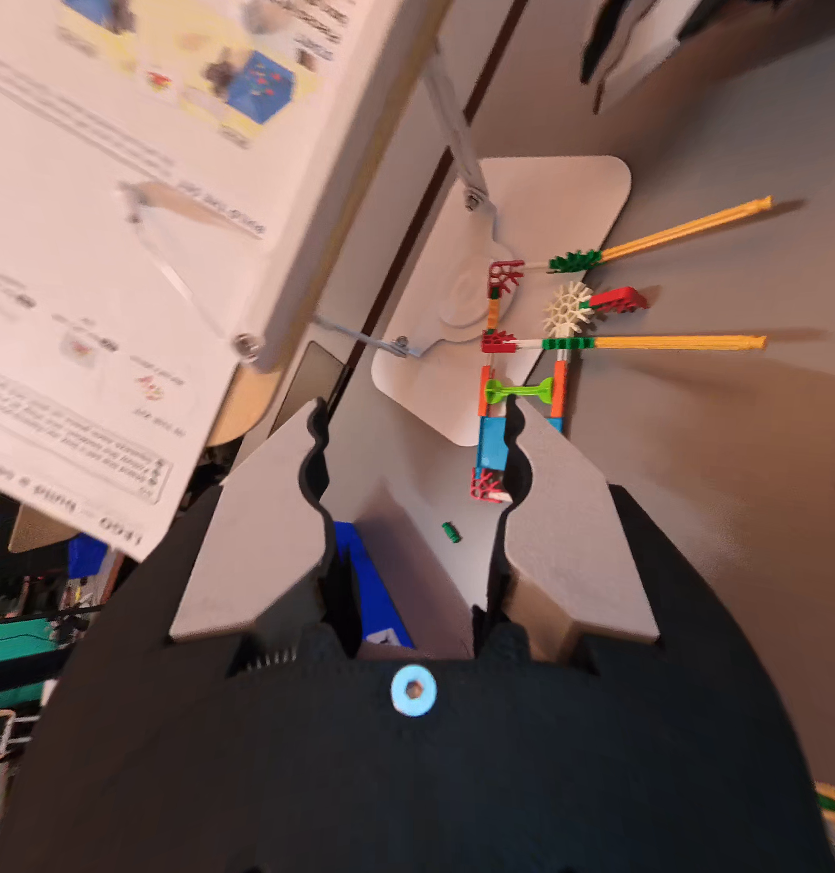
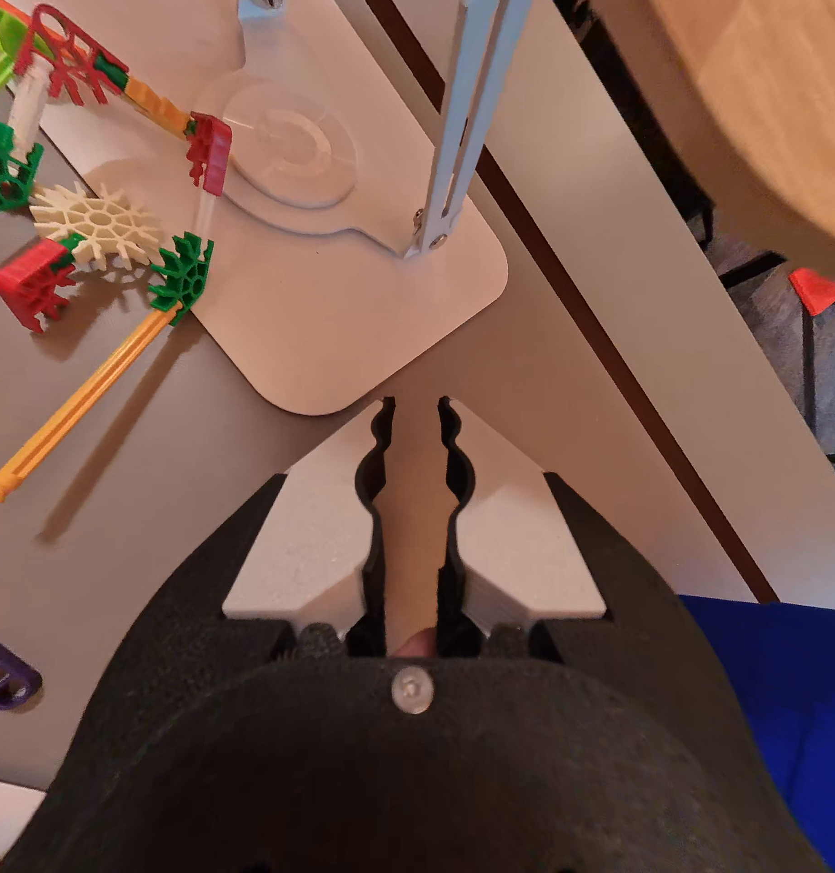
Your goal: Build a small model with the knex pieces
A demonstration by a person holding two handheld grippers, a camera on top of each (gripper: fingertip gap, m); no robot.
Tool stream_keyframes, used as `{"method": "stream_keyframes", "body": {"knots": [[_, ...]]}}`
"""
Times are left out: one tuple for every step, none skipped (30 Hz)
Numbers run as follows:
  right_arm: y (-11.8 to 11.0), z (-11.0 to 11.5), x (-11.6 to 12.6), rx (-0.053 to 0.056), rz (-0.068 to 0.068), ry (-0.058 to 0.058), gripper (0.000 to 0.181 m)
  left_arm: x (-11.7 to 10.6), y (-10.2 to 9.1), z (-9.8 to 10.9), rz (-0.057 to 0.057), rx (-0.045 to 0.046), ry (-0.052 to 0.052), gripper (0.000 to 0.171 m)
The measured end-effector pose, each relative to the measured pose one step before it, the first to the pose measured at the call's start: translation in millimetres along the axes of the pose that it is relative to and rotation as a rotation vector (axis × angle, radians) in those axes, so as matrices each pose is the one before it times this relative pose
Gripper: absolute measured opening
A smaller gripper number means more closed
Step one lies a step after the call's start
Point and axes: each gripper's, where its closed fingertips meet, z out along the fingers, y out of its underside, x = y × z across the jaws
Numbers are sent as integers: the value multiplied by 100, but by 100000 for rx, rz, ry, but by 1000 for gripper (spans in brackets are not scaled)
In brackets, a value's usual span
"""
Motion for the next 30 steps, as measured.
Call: {"method": "stream_keyframes", "body": {"knots": [[123,75,-108,-609,-207,6,18,-1019,157,-800,-2003,1479,-851,73],[161,102,-136,-633,-118,-181,18,-1180,601,-814,-1300,283,-1037,73],[192,111,-103,-846,-361,-10,18,-1645,1115,-774,-1708,-1227,-2554,73],[168,116,-72,-858,-531,146,18,-2145,1428,-700,-2484,-1609,-4240,73],[105,98,-62,-597,-403,101,18,-2306,1794,-556,-2824,-2489,-3712,73],[44,80,-85,-285,-145,-164,18,-2454,2066,-370,-3745,-3348,-3544,73],[27,65,-95,-172,-84,-262,18,-2543,2218,-160,-4357,-3629,-3584,72],[5,41,-59,-125,-196,-97,18,-2490,2372,67,-4116,-4176,-3146,72],[-1,36,-35,-25,-188,-45,18,-2444,2457,338,-3949,-4532,-2949,72],[0,32,-36,-46,-57,-111,18,-2360,2616,628,-4226,-5553,-2911,72],[1,41,-36,-107,-7,-173,18,-1924,2660,877,-4266,-6157,-996,73],[-8,30,-61,-17,-46,-192,18,-1340,2448,1000,-4503,-5359,1427,73],[-18,11,-61,48,-18,-229,18,-1034,2162,1051,-4842,-4513,2016,73],[-17,1,-63,-3,48,-240,18,-879,1889,1004,-4902,-4017,1572,73],[-14,13,-41,-60,-10,-85,18,-520,1493,827,-3771,-2805,1773,73],[3,5,-31,-86,-151,40,18,-101,1014,633,-2781,-1092,2362,71],[2,19,-35,-115,-170,24,18,298,779,521,-2246,-752,3195,66],[38,38,-38,-171,-138,-37,18,552,670,458,-1053,-1029,3472,61],[75,74,-6,-149,66,-41,18,482,643,427,188,-1714,2118,55],[117,105,8,-89,609,-224,18,-3,634,319,1267,-2732,-1080,49],[137,142,-58,-36,966,-719,18,-176,349,116,674,-1995,-2238,43],[124,130,-107,-24,782,-901,18,296,174,58,741,-1002,822,31],[105,101,-58,-143,271,-493,19,-78,58,37,1278,-369,-1634,31],[58,50,-16,-172,-259,52,19,-214,59,-50,550,-445,-2074,25],[15,10,12,-126,-423,229,19,-205,113,-146,715,-641,-1488,17],[-20,6,0,-108,-310,80,19,236,73,-187,-151,-62,1043,16],[-31,-16,2,89,-211,47,19,238,112,-210,116,61,358,16],[-18,-10,8,186,-107,26,19,247,275,-243,499,-663,-182,16],[-3,-7,6,81,1,-73,19,317,168,-325,673,199,21,16],[10,1,7,3,23,-80,19,353,163,-333,1065,714,-4,16]]}}
